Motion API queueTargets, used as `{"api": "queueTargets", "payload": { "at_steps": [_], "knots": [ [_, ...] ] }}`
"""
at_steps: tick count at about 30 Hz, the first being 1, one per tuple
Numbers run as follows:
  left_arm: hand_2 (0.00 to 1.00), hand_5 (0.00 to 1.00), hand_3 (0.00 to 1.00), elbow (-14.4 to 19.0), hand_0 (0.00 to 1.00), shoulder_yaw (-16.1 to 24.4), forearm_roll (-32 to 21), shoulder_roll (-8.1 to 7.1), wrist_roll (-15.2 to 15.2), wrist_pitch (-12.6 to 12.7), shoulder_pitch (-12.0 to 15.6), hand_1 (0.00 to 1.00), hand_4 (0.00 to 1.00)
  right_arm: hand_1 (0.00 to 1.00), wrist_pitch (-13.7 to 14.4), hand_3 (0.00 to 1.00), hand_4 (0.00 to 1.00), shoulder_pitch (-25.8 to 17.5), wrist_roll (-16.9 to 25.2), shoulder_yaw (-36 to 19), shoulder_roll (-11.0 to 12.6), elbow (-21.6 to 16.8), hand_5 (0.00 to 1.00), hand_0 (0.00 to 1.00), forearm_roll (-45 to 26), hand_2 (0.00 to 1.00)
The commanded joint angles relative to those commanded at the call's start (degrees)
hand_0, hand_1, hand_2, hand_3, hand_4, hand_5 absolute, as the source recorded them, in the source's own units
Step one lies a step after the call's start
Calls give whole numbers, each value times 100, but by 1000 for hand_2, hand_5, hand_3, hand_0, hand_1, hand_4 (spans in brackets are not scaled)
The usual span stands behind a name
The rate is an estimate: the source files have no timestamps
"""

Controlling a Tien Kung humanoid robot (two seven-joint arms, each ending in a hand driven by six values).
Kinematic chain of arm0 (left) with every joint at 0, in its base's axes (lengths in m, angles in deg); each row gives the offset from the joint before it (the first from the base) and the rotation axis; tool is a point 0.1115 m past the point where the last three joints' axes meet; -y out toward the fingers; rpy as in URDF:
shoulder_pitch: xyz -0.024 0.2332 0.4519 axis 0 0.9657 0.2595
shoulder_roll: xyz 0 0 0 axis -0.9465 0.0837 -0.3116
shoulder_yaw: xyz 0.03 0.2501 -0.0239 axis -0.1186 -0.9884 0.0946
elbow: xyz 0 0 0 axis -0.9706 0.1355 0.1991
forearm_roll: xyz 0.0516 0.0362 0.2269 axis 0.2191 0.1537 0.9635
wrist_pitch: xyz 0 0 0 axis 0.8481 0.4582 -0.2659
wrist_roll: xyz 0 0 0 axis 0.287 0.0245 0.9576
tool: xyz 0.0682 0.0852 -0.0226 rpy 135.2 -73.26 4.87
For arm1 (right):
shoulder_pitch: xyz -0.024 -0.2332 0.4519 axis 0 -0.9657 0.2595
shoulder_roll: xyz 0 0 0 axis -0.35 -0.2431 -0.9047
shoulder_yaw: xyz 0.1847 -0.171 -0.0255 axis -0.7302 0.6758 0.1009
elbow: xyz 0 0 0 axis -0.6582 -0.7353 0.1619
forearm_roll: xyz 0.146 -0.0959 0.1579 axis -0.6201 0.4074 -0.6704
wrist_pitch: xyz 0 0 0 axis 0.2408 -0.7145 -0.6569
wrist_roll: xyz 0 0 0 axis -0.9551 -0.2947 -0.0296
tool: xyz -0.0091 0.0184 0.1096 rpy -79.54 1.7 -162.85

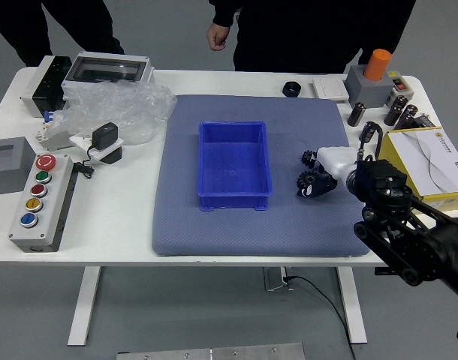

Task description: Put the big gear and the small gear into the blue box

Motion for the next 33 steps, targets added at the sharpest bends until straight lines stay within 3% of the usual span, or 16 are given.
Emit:
{"api": "queueTargets", "payload": {
  "at_steps": [5, 6, 11, 12, 17, 18, 33],
  "knots": [
    [826, 296, 859, 0, 847, -1, -3, 4, 2, 0, 3, 817, 742, 493, 63, 604, 834, -11, 20, 15, -22, 30, 430, 585, 15, 538],
    [825, 296, 859, 0, 847, -1, -3, 5, 2, 0, 3, 817, 742, 471, 74, 566, 782, -13, 22, 17, -25, 32, 347, 609, 18, 496],
    [825, 296, 859, 0, 847, 2, 0, 10, 2, -1, 4, 817, 742, 471, 144, 566, 782, -27, 44, 23, -44, 41, 347, 609, 43, 496],
    [826, 295, 859, 0, 847, 2, 0, 11, 1, -1, 4, 817, 742, 442, 155, 519, 832, -30, 49, 24, -46, 42, 279, 579, 47, 457],
    [826, 295, 859, 0, 847, 2, 1, 13, 2, -1, 3, 817, 742, 442, 243, 519, 832, -39, 88, 26, -53, 55, 279, 579, 67, 457],
    [825, 295, 859, 0, 847, 1, 0, 13, 2, -1, 2, 818, 741, 407, 267, 466, 833, -39, 98, 24, -55, 57, 179, 511, 74, 410],
    [825, 295, 859, 0, 847, -3, 1, -5, 0, -1, 5, 818, 741, 392, 406, 453, 839, -46, 114, -53, -19, -67, 134, 486, 115, 393]
  ]
}}
